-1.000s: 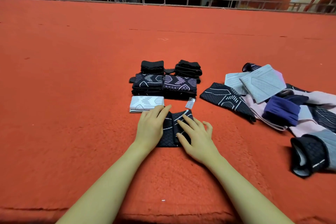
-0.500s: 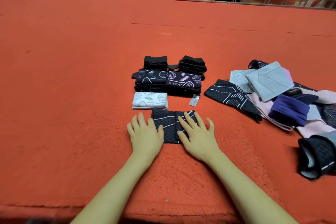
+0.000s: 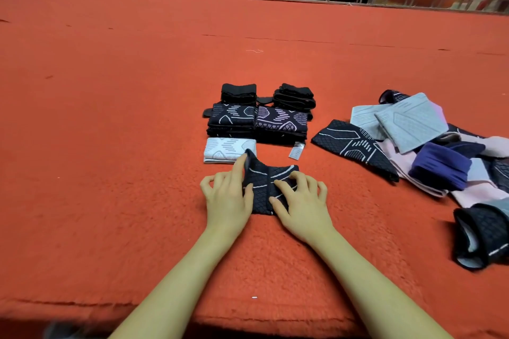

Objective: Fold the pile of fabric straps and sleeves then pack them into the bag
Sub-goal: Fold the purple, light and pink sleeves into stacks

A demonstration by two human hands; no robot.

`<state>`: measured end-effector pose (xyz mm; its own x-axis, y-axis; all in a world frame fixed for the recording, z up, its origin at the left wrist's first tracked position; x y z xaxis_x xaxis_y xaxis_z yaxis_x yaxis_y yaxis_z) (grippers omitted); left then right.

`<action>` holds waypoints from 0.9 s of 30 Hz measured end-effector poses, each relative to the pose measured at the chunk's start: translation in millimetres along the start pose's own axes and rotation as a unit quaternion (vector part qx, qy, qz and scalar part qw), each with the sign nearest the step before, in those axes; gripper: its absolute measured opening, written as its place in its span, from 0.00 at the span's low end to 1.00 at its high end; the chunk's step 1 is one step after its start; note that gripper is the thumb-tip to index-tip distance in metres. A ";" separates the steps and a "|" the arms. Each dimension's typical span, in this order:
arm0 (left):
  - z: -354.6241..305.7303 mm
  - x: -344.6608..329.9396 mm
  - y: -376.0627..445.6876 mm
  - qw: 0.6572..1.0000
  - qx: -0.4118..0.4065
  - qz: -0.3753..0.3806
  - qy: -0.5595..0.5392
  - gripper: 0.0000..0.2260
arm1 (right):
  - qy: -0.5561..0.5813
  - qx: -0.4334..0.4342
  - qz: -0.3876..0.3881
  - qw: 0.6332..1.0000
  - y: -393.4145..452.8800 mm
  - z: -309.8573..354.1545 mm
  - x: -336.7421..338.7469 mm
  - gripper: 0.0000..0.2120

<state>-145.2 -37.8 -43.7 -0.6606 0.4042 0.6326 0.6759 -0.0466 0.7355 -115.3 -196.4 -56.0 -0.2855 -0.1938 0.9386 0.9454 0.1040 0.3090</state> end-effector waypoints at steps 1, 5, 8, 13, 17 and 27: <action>-4.8 1.2 5.2 0.999 0.021 -0.009 -0.046 0.23 | 0.005 -0.003 -0.013 1.000 -0.1 -1.2 -1.0 0.23; -29.2 -2.6 25.9 0.959 0.137 -0.050 -0.243 0.19 | 0.069 -0.025 0.028 0.997 1.6 -4.6 1.8 0.32; -48.5 -10.2 30.6 0.915 0.152 -0.013 -0.373 0.15 | 0.205 -0.096 0.013 0.974 3.3 -11.0 5.5 0.35; -49.6 -24.3 25.5 0.922 0.086 0.061 -0.372 0.15 | 0.289 -0.168 -0.085 0.939 -2.7 -19.9 10.5 0.27; -34.6 -30.7 24.7 0.945 0.034 0.212 -0.247 0.19 | 0.230 -0.166 -0.100 0.954 -6.0 -20.4 10.2 0.24; -23.5 -32.3 29.7 0.887 -0.046 0.460 0.013 0.22 | 0.204 -0.134 -0.086 0.966 -10.4 -18.3 10.8 0.23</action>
<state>-111.5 -73.7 -36.7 0.1484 0.1353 0.9796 0.9039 -0.4203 -0.0789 -125.2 -217.4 -51.9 -0.4072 -0.5593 0.7220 0.9122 -0.2099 0.3518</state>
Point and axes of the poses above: each hand's wrist, its own y-axis towards the middle knuckle, its own x-axis out of the back of the hand, z = x × y, the point moved 2 cm from there along y, towards the middle knuckle, and after that the axes turned 13 degrees about -x, right-handed, at the moved point
